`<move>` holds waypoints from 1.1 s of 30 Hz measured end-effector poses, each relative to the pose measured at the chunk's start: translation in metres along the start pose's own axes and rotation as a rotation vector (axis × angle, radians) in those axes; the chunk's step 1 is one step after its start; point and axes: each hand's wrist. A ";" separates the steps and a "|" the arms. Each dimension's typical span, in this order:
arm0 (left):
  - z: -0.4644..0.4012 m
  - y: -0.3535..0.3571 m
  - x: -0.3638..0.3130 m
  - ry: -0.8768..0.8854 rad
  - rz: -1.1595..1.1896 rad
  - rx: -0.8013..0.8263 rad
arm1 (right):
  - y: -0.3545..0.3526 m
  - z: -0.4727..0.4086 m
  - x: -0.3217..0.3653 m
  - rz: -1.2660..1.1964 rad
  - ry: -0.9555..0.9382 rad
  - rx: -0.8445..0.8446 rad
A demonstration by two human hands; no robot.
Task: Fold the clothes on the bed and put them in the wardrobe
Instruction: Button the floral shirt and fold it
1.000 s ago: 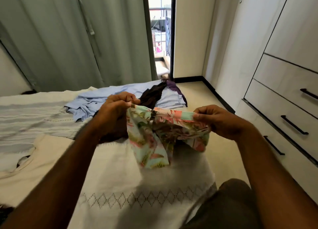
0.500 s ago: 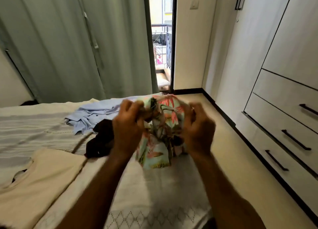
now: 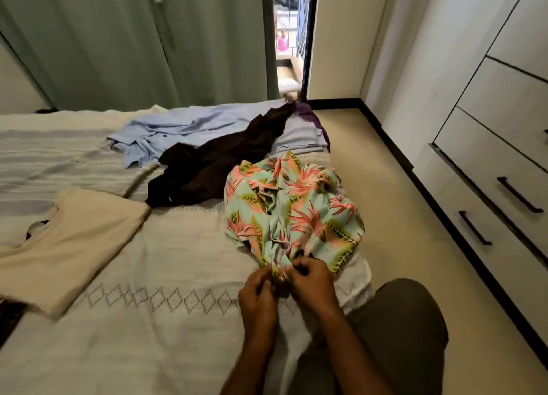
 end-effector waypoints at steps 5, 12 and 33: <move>0.007 -0.001 -0.013 0.164 -0.041 0.002 | -0.002 0.001 0.006 -0.106 -0.047 0.012; 0.009 0.004 -0.014 0.261 -0.120 -0.100 | -0.006 0.003 0.005 -0.229 -0.076 0.040; 0.010 -0.025 -0.063 0.297 -0.191 0.173 | -0.004 0.033 0.033 -0.254 -0.205 -0.303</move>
Point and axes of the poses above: each hand's wrist, its own z-axis away from the middle knuckle, its own y-axis out of the palm, x = y × z, and after that the axes turned 11 degrees about -y, right-handed
